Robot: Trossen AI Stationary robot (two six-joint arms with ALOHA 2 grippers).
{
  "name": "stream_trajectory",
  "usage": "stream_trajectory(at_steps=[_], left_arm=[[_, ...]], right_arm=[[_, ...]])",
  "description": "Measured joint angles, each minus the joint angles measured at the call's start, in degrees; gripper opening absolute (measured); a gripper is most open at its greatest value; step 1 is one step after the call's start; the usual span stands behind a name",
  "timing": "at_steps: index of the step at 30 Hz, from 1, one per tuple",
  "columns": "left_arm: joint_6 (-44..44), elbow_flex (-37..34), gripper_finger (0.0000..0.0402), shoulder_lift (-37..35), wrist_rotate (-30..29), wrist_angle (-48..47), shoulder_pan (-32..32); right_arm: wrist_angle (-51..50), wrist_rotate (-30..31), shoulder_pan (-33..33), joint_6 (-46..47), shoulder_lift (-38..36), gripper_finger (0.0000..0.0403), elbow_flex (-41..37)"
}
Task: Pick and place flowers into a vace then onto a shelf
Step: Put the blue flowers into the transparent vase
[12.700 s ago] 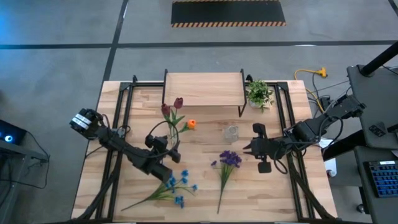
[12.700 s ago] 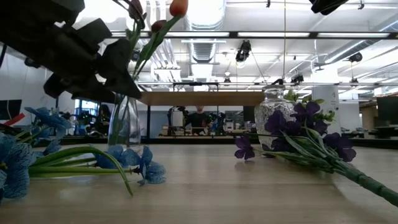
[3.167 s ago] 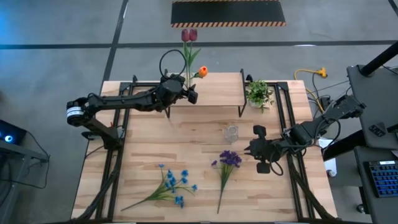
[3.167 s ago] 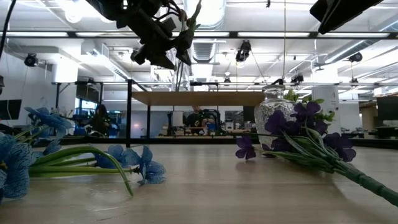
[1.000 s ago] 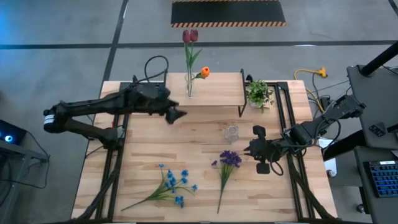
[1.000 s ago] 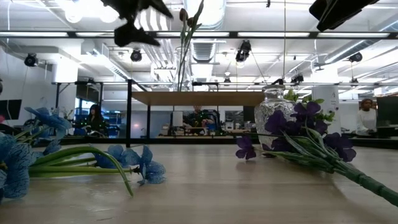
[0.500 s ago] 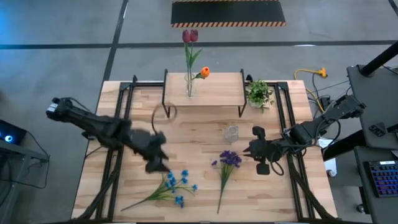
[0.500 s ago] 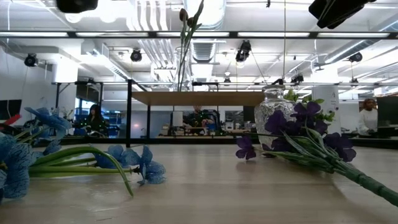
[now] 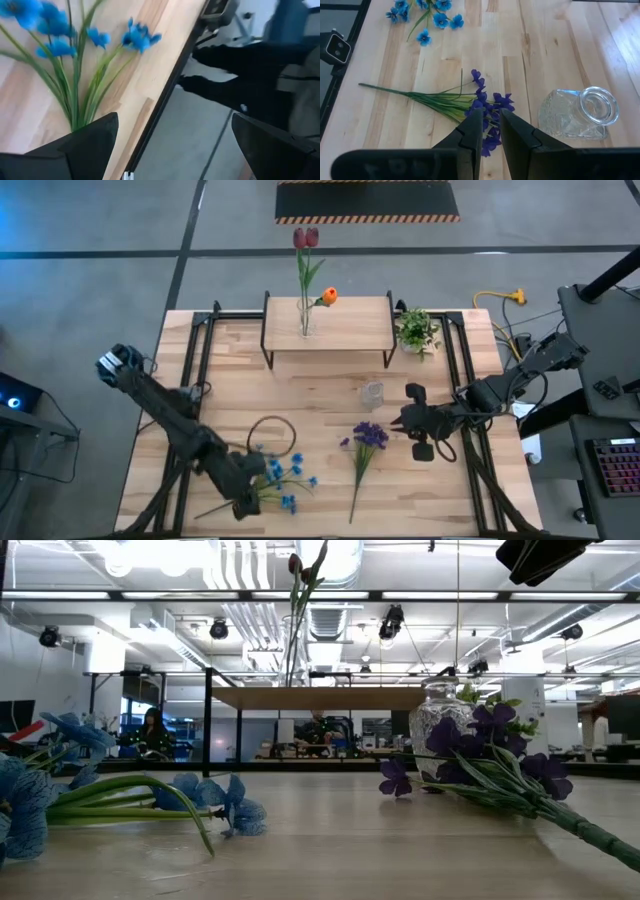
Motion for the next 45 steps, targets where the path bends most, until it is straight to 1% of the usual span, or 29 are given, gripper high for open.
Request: stream_trajectory(at_steps=[5, 9, 11, 15, 17, 19, 25, 29, 36, 40, 45], left_arm=[[-1.65, 2.16, 0.0373, 6.45, -3.53, -0.03, -3.81], [-1.72, 4.35, 0.0373, 11.46, -3.83, -1.26, -5.69], [-1.72, 5.93, 0.0373, 13.79, -3.82, -4.02, -6.37], [-1.66, 9.66, 0.0373, 17.76, -4.09, -14.16, -7.55], [-1.6, 10.96, 0.0373, 18.99, -5.05, -18.3, -8.18], [-1.32, 11.25, 0.0373, 19.72, -6.65, -19.99, -8.77], [-1.26, 9.79, 0.0373, 20.83, -9.81, -19.97, -9.28], [-1.66, 7.52, 0.0373, 21.06, -9.8, -19.93, -9.28], [-1.61, 5.51, 0.0373, 21.06, -9.55, -18.69, -9.28], [-1.62, 2.5, 0.0373, 21.06, -7.69, -13.93, -9.3], [-1.68, 0.15, 0.0373, 21.81, -3.82, -12.41, -9.32]], right_arm=[[0.24, -0.18, 0.0, -0.03, 0.0, 0.0056, 0.0], [0.51, -0.18, 0.0, -0.29, 0.0, 0.0056, 0.0], [0.61, -0.18, 0.0, -0.4, 0.0, 0.0056, 0.0], [0.74, -0.18, 0.0, -0.66, 0.0, 0.0056, 0.0], [0.79, -0.17, 0.0, -0.66, 0.0, 0.0056, 0.0], [0.79, -0.16, 0.0, -0.66, -0.01, 0.0056, 0.0], [0.84, -0.16, 0.0, -0.62, 0.0, 0.0056, 0.0], [0.92, -0.16, 0.0, -0.62, 0.0, 0.0056, 0.0], [0.94, -0.16, 0.0, -0.44, 0.0, 0.0056, 0.0], [0.91, -0.16, 0.0, -0.44, 0.0, 0.0056, 0.0], [0.83, -0.14, 0.0, -0.44, 0.0, 0.0056, 0.0]])
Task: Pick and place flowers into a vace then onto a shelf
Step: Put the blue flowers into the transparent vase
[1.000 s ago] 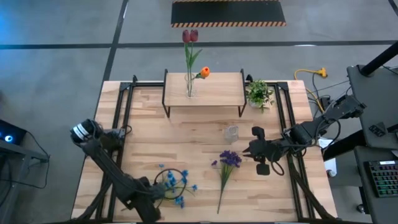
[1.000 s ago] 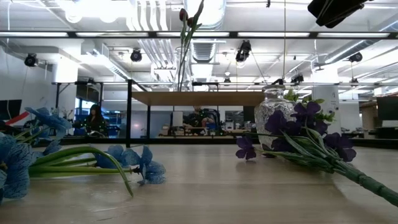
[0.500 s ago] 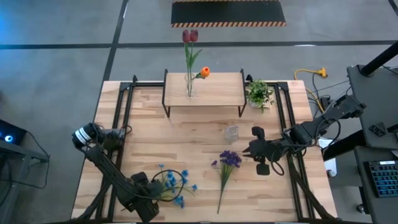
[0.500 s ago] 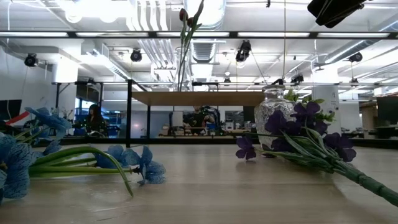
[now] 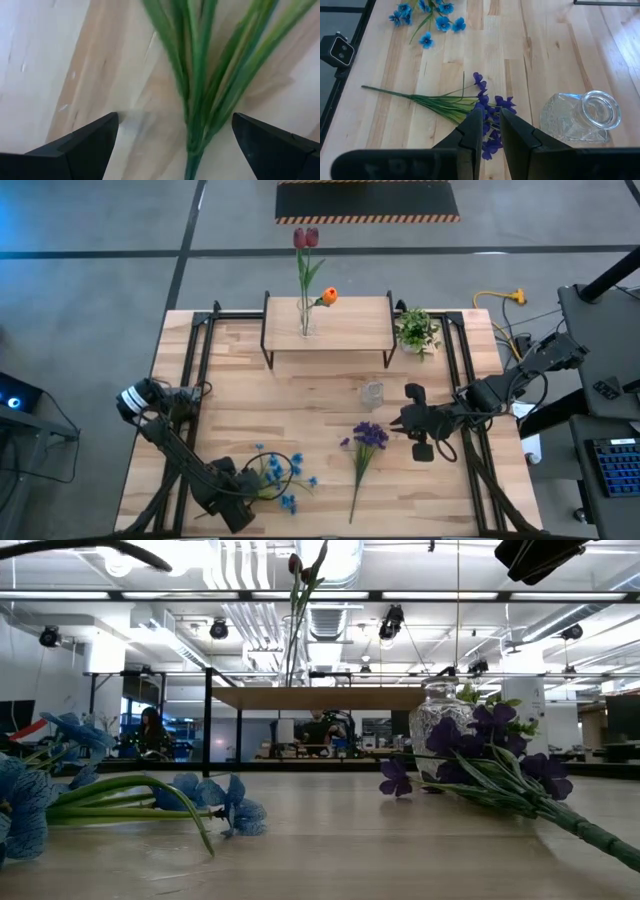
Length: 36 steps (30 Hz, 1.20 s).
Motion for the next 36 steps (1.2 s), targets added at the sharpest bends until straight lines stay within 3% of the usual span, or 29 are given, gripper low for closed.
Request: stream_trajectory(at_steps=[6, 27, 36], left_arm=[[-0.09, -0.72, 0.0348, 0.26, 1.84, -0.14, 0.04], [-1.78, -0.26, 0.0154, 0.55, 3.04, 1.21, 4.88], [-11.71, -0.36, 0.0089, 0.55, 0.77, 2.9, 8.84]], right_arm=[[-0.02, 0.0, 0.0, 0.0, 0.0, 0.0056, 0.0], [-0.09, 0.0, 0.0, -0.39, 0.0, 0.0056, 0.0], [-0.13, 0.0, 0.0, -0.42, 0.0, 0.0056, 0.0]])
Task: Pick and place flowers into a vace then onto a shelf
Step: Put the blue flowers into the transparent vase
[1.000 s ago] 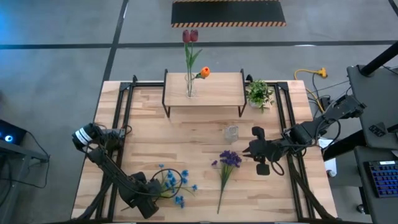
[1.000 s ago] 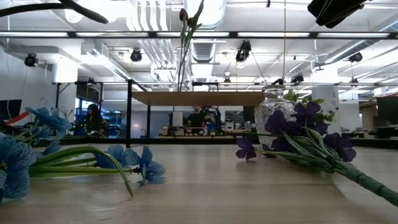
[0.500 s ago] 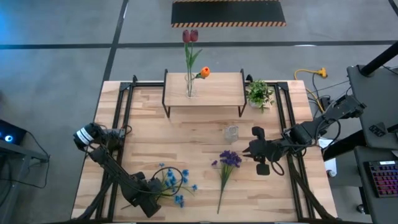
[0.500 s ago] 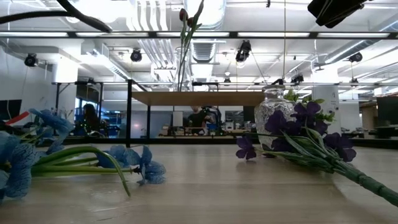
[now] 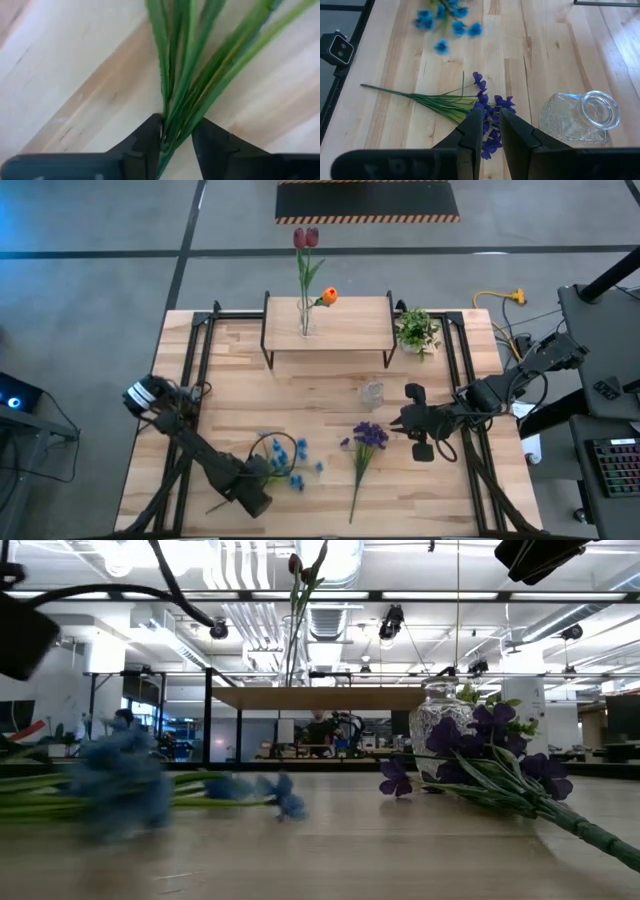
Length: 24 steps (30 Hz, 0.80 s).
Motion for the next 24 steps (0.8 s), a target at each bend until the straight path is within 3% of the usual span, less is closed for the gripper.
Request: stream_trajectory(at_steps=[11, 19, 24], left_arm=[[-7.7, -0.08, 0.0055, 0.09, -3.15, 8.03, 6.27], [-16.61, -0.5, 0.0053, 0.2, -14.39, 15.24, 10.69], [-16.36, -0.67, 0.0053, 0.2, -18.56, 20.88, 13.93]], right_arm=[[-0.02, 0.0, 0.0, -0.22, 0.0, 0.0056, 0.0], [-0.08, -1.26, 0.0, -0.01, 0.0, 0.0056, 0.0], [-0.33, -1.53, 0.37, 0.26, 0.0, 0.0056, 0.0]])
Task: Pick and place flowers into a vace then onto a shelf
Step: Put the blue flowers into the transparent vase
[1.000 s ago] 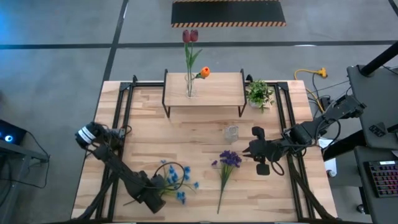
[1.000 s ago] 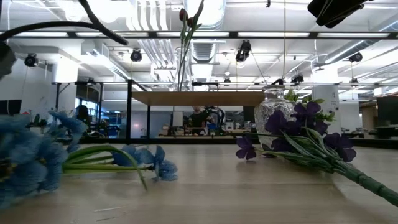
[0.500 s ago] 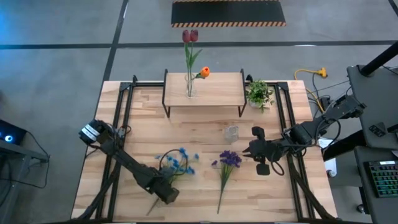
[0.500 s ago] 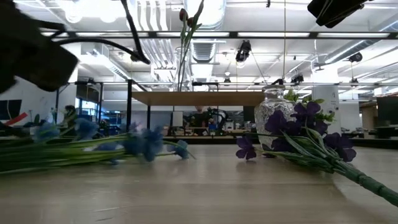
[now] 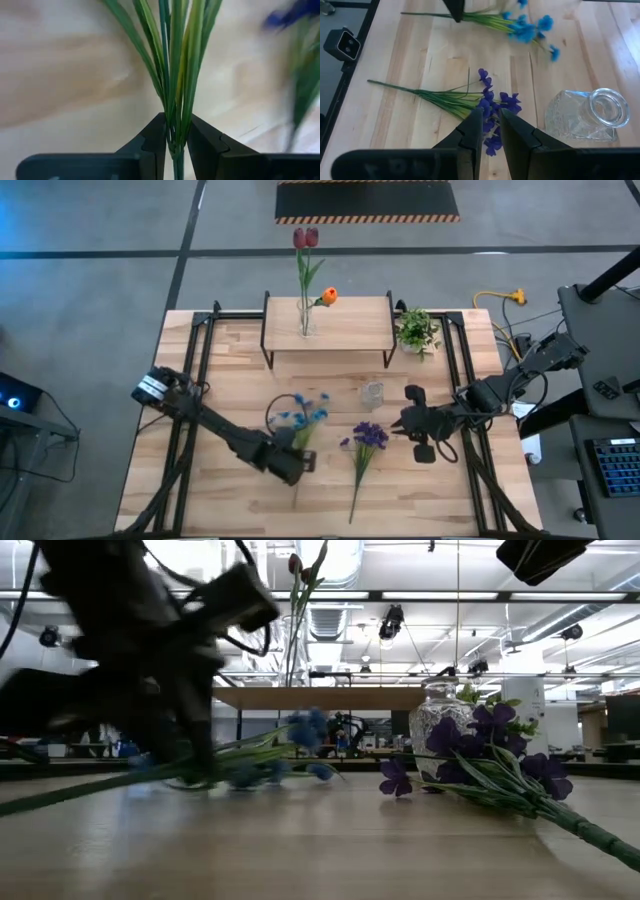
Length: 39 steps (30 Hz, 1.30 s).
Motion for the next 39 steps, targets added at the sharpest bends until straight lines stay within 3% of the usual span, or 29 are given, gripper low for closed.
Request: stream_trajectory(at_steps=[4, 11, 20, 25, 39], left_arm=[[3.33, 0.0, 0.0053, -0.02, -2.94, 4.67, 2.44], [5.44, -0.44, 0.0053, -0.07, -2.9, 5.28, 4.91], [20.05, -0.51, 0.0053, 1.08, 0.52, 6.83, 5.05], [21.28, -0.5, 0.0053, 1.31, 1.08, 8.07, 5.02], [38.82, 2.24, 0.0053, -4.31, -13.88, 15.07, 4.24]], right_arm=[[-0.02, -0.61, 0.0, 0.18, 0.0, 0.0056, 0.0], [-1.64, -1.71, 0.0, 1.03, 0.0, 0.0056, 0.0], [-2.6, -1.71, 0.02, 1.2, 0.0, 0.0056, -0.06], [-2.76, -1.71, 0.02, 1.23, 0.0, 0.0056, -0.82], [-3.06, -3.0, 0.02, 1.48, -0.04, 0.0056, -1.25]])
